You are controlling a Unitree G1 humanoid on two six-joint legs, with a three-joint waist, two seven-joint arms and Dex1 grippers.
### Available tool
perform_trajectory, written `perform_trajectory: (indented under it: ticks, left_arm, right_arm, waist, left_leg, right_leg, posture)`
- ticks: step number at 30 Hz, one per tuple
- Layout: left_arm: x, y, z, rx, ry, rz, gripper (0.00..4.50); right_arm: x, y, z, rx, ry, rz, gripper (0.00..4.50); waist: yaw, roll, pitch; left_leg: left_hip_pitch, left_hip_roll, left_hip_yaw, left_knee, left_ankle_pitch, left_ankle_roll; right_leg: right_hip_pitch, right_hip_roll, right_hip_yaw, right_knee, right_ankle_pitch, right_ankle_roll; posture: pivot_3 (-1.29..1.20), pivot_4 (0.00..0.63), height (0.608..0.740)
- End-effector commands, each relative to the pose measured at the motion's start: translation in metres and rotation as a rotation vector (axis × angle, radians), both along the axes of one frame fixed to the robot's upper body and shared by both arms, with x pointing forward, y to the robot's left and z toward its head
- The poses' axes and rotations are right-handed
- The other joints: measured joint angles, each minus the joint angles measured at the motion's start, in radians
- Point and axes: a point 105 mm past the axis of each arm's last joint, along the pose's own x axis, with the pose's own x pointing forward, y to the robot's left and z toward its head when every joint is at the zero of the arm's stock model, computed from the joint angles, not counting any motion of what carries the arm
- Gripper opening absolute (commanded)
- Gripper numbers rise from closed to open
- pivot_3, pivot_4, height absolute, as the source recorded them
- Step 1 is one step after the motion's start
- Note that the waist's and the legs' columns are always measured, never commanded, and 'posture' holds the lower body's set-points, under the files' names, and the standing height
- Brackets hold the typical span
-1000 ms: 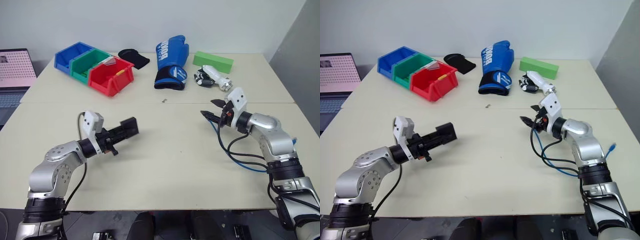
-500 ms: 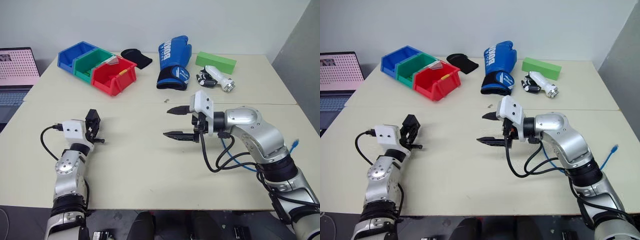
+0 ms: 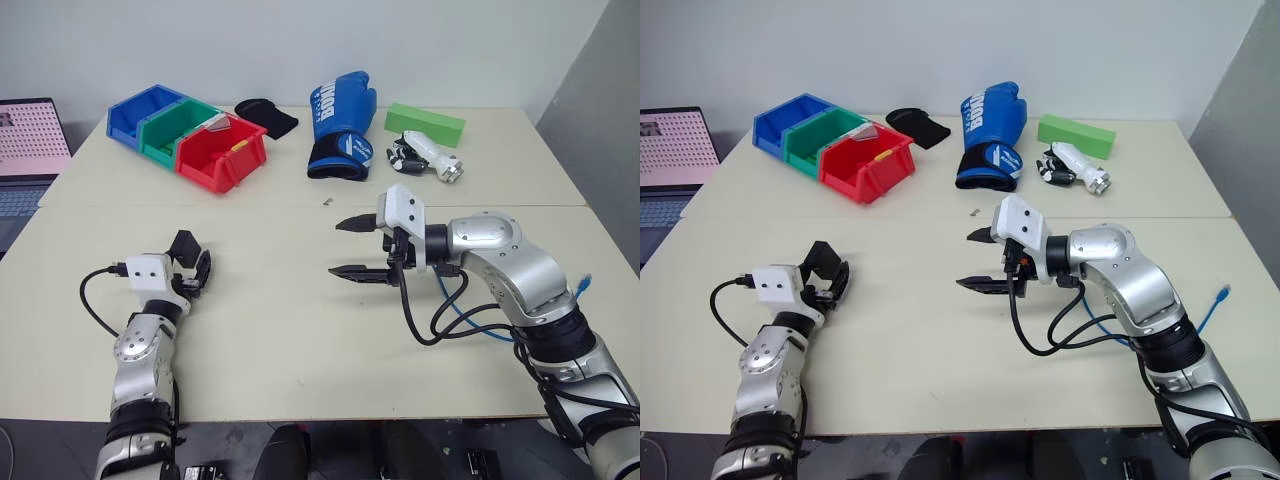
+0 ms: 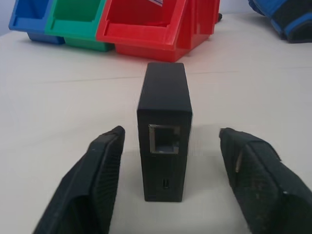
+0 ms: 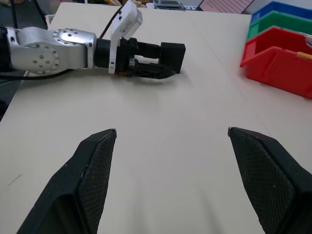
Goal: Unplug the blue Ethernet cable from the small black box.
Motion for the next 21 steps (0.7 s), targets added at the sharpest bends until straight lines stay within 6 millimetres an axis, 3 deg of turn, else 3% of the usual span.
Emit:
perform_trajectory:
  ticks: [1,6,13,21]
  left_arm:
    - [-0.023,0.009,0.001,-0.019,0.124,-0.024,3.86]
    - [-0.040,0.017,0.014,0.073,0.226,-0.061,3.86]
    - [-0.068,-0.005,0.050,0.170,0.298,-0.379,3.86]
    - [-0.076,0.006,0.081,0.261,0.345,-0.490,3.86]
  right_arm:
    - [0.004,-0.011,-0.003,0.023,-0.022,-0.076,3.89]
    - [0.009,-0.035,-0.017,0.020,0.020,-0.169,3.89]
    - [0.024,-0.086,-0.016,-0.028,0.025,-0.321,3.89]
    - [0.028,-0.129,-0.018,-0.135,0.056,-0.385,3.89]
  waist:
    - [-0.002,0.000,0.000]
    - [-0.001,0.000,0.000]
    - [0.002,0.000,0.000]
    - [0.001,0.001,0.001]
  left_leg:
    - [0.000,0.000,0.000,0.000,0.000,0.000]
    - [0.000,0.001,-0.001,-0.001,0.000,0.000]
    - [0.001,0.000,0.000,0.000,0.000,0.000]
    - [0.001,0.001,0.001,-0.001,0.000,0.000]
  right_leg:
    - [0.000,0.000,0.000,0.000,0.000,0.000]
    - [0.000,0.001,0.000,0.000,0.000,0.000]
    - [0.001,0.001,0.000,0.000,0.000,0.000]
    - [0.001,0.002,0.000,0.000,0.000,0.000]
  posture:
    - [0.00,0.150,0.740]
    - [0.00,0.150,0.740]
    - [0.00,0.150,0.740]
    - [0.00,0.150,0.740]
